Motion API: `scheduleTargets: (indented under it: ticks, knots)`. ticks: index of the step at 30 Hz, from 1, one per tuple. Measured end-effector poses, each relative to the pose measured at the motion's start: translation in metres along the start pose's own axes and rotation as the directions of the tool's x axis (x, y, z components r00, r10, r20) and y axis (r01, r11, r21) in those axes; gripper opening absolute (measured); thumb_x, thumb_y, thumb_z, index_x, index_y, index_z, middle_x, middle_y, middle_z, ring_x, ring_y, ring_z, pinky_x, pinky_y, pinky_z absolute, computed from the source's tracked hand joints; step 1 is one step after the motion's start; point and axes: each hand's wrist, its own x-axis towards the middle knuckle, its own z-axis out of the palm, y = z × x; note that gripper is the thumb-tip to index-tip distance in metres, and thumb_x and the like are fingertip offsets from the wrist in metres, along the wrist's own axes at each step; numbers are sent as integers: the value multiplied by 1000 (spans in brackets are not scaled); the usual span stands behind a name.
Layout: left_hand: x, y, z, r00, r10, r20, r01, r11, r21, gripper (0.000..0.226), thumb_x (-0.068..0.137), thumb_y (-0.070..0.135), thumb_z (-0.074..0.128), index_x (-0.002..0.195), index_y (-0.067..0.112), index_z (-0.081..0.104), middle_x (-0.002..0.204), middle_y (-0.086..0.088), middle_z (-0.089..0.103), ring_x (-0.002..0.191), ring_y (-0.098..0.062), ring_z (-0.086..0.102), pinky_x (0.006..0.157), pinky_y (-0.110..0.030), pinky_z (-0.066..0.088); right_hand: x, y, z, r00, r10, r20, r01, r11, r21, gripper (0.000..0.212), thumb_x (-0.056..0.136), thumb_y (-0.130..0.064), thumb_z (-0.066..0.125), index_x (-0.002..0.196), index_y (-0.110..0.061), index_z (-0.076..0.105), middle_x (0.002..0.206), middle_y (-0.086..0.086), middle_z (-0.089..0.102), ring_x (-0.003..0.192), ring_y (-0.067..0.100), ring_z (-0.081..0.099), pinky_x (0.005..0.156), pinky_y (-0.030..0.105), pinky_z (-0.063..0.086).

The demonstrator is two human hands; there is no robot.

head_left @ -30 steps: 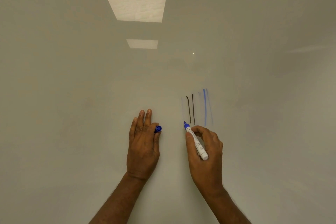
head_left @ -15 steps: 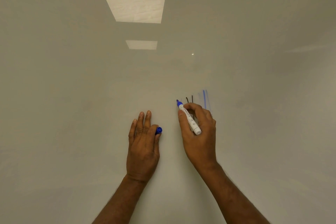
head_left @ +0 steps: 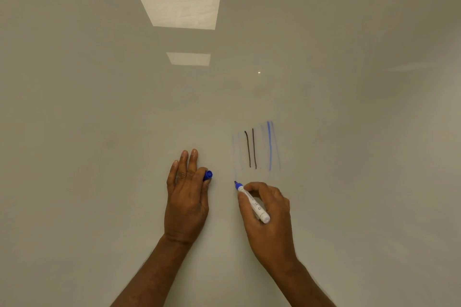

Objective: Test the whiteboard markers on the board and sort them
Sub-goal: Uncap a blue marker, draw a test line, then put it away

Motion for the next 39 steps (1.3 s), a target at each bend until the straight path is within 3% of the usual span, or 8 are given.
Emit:
scheduleTargets:
  ticks: [5,10,14,16,21,24,34,39]
  knots:
    - [-4,8,-11,984,-147,100,160,978,-135,40,106,26,42,141,7,52,161,-8,36,155,-21,21,128,-35,13,-15,-24,-24,984,123,131,-154,954,258,13,90,-36,66,96,-26,64,78,-3,69,68,22,65,59,26,56]
    - [-13,44,-48,875,-461,147,484,823,-296,43,106,40,44,148,30,46,159,6,37,150,-9,28,118,-15,23,-39,-44,-38,937,183,297,-288,888,359,20,87,-26,70,107,-22,68,91,-7,71,79,20,65,66,21,55]
    - [0,80,-82,693,-673,260,683,497,-534,21,105,29,50,121,34,60,121,15,72,122,0,60,109,-22,45,-52,-50,-40,897,225,380,-377,839,392,34,87,-39,67,116,-20,67,109,-7,72,103,15,68,86,32,58]
    - [5,89,-94,597,-727,339,743,341,-576,17,105,29,49,119,31,59,107,11,77,114,-8,67,106,-31,47,-57,-56,-41,893,221,392,-383,830,405,40,86,-46,63,116,-21,67,110,-7,72,106,13,67,90,32,57]
    - [11,106,-115,443,-705,554,718,-92,-690,29,108,18,43,132,17,58,103,-20,76,106,-32,73,98,-44,52,-64,-71,-47,912,146,383,-324,829,455,29,93,-38,57,115,-23,68,108,-11,72,107,11,66,86,25,56]
    - [11,114,-124,391,-646,655,695,-259,-671,30,108,15,43,133,13,60,106,-26,74,107,-37,72,98,-48,51,-66,-76,-50,921,127,369,-307,819,484,27,95,-32,56,117,-21,68,111,-12,71,109,11,65,87,25,55]
    - [1,125,-131,280,-565,776,620,-511,-596,28,101,15,52,125,11,66,106,-26,72,99,-32,73,86,-42,62,-75,-79,-53,916,175,362,-346,802,488,29,91,-31,55,115,-23,69,110,-19,71,108,4,64,94,28,54]
    - [-5,132,-127,266,-594,759,651,-471,-596,27,102,16,53,124,9,68,107,-27,72,98,-31,73,89,-43,61,-79,-80,-53,918,201,341,-356,795,490,26,92,-29,54,113,-24,70,111,-22,70,111,3,63,94,25,53]
